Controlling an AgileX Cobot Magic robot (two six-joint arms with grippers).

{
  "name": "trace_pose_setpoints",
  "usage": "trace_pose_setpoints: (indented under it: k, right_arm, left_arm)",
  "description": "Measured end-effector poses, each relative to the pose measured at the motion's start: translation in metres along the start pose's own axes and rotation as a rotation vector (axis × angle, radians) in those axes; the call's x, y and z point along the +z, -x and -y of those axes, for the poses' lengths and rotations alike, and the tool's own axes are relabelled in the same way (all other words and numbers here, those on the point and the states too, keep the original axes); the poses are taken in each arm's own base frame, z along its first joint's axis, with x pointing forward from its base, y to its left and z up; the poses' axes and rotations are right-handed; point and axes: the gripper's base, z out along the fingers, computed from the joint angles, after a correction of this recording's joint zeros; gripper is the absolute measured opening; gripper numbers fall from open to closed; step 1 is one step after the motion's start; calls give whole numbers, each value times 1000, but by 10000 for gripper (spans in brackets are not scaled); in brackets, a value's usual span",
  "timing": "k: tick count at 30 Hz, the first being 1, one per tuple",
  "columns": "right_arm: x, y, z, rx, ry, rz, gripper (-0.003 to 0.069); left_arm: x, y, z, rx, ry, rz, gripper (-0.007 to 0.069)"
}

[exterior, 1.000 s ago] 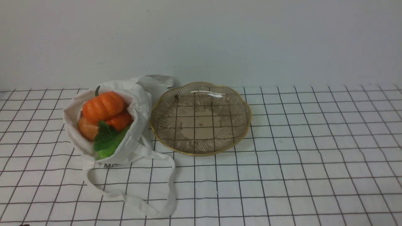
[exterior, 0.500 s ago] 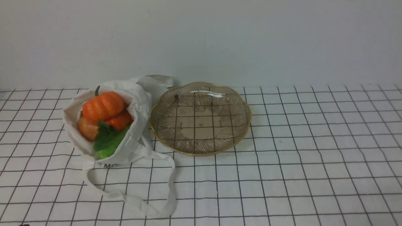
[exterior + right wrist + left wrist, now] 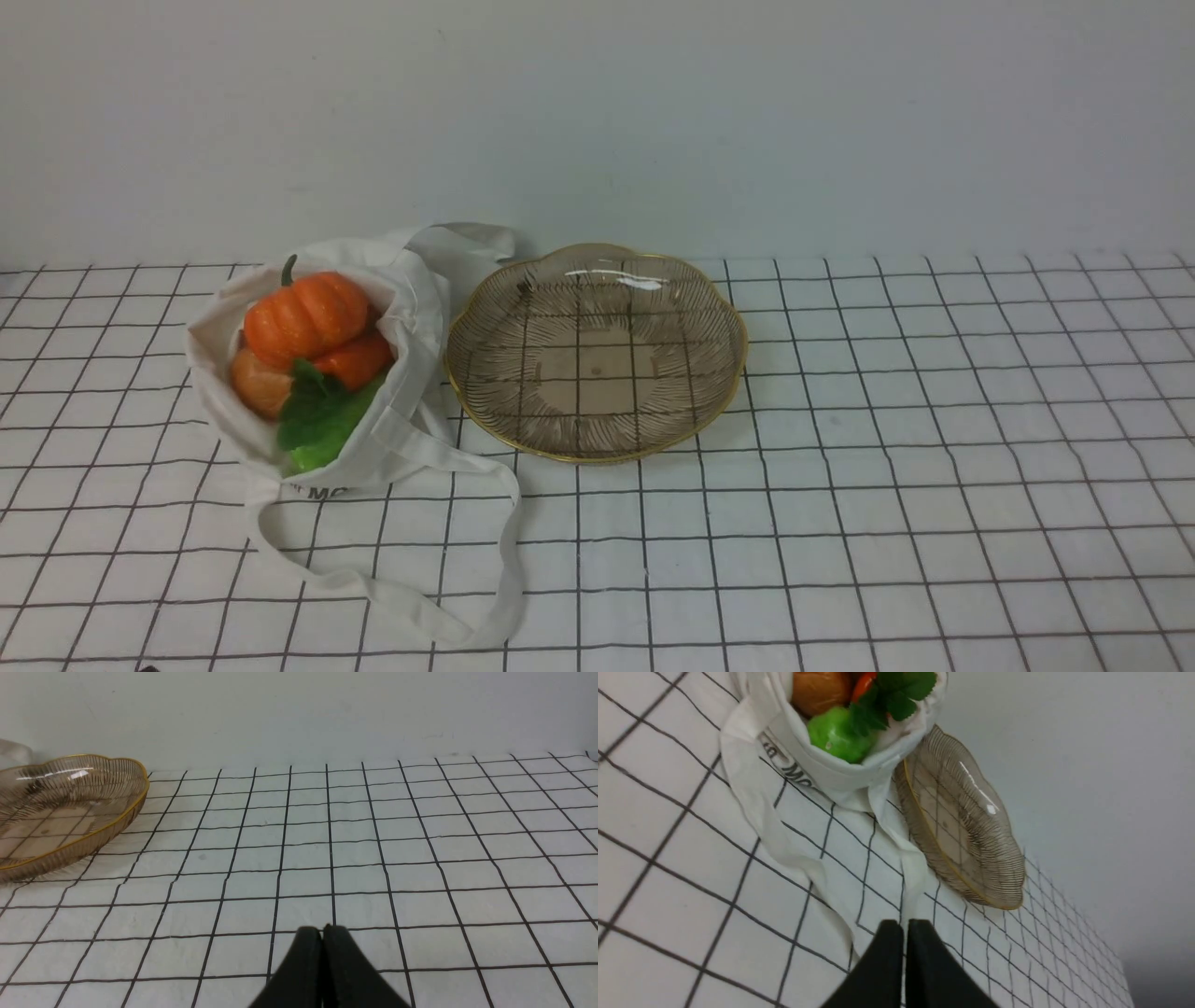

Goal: Take vegetables from bag on white checkered tablecloth place on plate.
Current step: 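Reach into the cloth bag and grasp the pumpkin with the left gripper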

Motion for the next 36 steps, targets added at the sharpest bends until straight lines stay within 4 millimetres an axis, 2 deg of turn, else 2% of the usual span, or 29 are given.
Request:
trace_pose_setpoints:
  k: [3, 5, 8, 9, 10, 12, 13, 15, 18, 19, 21, 22, 25, 26, 31, 32, 34, 36]
  right_arm:
    - [0, 0, 0, 0, 0, 0, -15]
    - [0, 0, 0, 0, 0, 0, -15]
    - [0, 0, 0, 0, 0, 0, -15]
    - [0, 0, 0, 0, 0, 0, -15]
    - [0, 0, 0, 0, 0, 0, -15]
    - [0, 0, 0, 0, 0, 0, -15]
    - [0, 0, 0, 0, 0, 0, -15]
    - [0, 0, 0, 0, 0, 0, -15]
    - [0, 0, 0, 0, 0, 0, -15]
    - [0, 0, 0, 0, 0, 0, -15]
    - [0, 0, 0, 0, 0, 0, -15]
    - [0, 0, 0, 0, 0, 0, -15]
    - [0, 0, 0, 0, 0, 0, -15]
    - [0, 0, 0, 0, 0, 0, -15]
    - [0, 0, 0, 0, 0, 0, -15]
    - [0, 0, 0, 0, 0, 0, -15]
    - [0, 0, 0, 0, 0, 0, -15]
    - [0, 0, 0, 0, 0, 0, -15]
  left_arm:
    - [0, 1, 4, -73, -40, 14, -8]
    - [-4, 5, 14, -101, -86, 11, -8]
    - [-18, 24, 47, -16, -175, 26, -8]
    - [-20, 25, 50, -7, -182, 27, -8]
    - [-23, 35, 66, 32, -180, 2, -8]
    - [-20, 45, 84, 111, -132, -87, -8]
    - [-16, 47, 87, 125, -103, -123, -8]
    - [2, 60, 99, 248, 37, -300, -8]
    - [30, 78, 107, 355, 184, -452, -6]
    - [50, 91, 112, 402, 253, -499, -1]
    - [77, 106, 116, 446, 320, -536, 19]
    - [82, 112, 119, 462, 330, -531, 29]
    - [124, 133, 126, 502, 393, -555, 112]
    - [129, 134, 125, 501, 401, -565, 118]
    - [183, 149, 125, 510, 418, -567, 358]
    - [192, 151, 124, 514, 416, -553, 408]
    - [199, 152, 122, 517, 413, -537, 459]
    - [216, 152, 116, 525, 411, -507, 573]
